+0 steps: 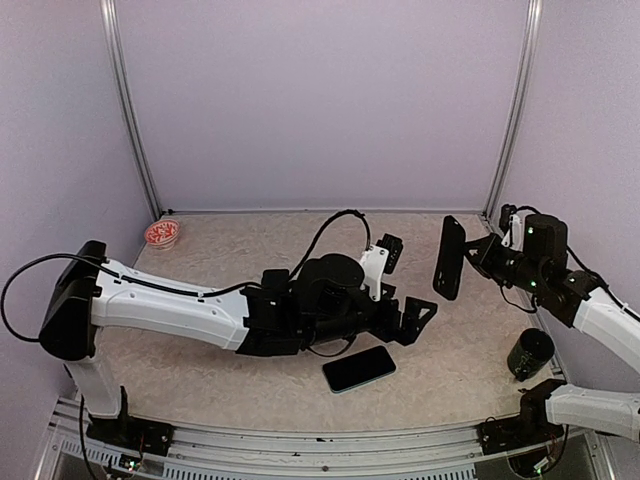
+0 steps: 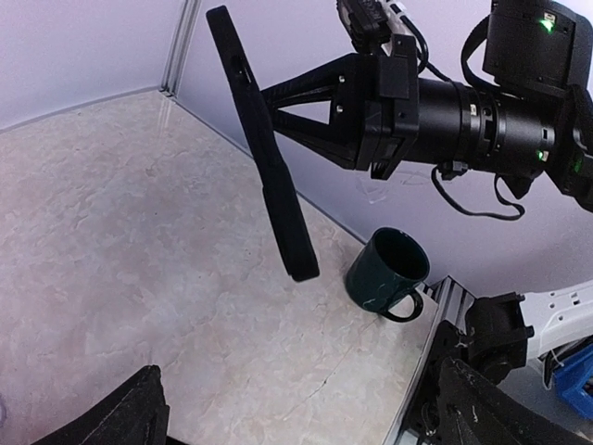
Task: Put the phone into the phone case
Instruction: Pass from the right arm to the left, then pass from the left arm to the right
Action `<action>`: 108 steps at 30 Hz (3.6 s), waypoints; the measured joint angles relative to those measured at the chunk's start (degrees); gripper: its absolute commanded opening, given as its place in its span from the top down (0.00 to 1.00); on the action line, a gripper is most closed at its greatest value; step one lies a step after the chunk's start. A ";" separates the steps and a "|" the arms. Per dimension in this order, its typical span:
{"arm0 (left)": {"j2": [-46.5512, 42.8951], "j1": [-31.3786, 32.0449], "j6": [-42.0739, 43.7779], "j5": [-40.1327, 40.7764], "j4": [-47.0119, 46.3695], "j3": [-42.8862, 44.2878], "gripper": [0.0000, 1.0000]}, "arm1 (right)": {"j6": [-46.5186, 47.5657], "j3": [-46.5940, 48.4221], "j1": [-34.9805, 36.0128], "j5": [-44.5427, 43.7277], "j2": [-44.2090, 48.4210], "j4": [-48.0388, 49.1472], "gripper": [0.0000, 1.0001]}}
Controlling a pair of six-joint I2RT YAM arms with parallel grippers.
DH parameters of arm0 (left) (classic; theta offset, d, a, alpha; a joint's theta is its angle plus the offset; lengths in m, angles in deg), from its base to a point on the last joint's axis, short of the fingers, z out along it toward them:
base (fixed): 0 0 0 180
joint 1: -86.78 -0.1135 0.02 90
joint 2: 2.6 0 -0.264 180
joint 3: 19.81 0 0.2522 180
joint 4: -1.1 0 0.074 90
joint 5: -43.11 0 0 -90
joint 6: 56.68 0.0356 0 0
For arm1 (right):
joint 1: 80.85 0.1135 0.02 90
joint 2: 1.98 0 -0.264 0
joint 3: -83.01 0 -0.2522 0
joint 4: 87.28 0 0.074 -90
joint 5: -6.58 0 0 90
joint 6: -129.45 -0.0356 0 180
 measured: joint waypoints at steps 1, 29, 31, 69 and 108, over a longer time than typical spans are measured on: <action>1.16 -0.04 -0.17 -0.07 0.37 1.75 0.01 | 0.11 0.00 0.00 -0.07 0.24 -0.02 1.00; 17.81 -5.25 -10.01 -7.43 13.46 26.21 0.31 | 4.31 0.00 0.00 -1.55 2.58 -2.67 1.00; 17.90 -5.25 -10.45 -8.04 13.88 26.21 0.33 | 4.48 0.00 0.00 -1.75 2.54 -2.64 1.00; 20.52 -6.54 -14.21 -9.27 14.84 26.10 1.00 | 5.49 -3.76 1.73 -2.36 0.48 0.92 0.83; -16.65 -9.62 2.49 -22.49 38.05 -11.32 1.00 | 44.65 15.47 22.62 24.76 -18.25 -13.51 0.23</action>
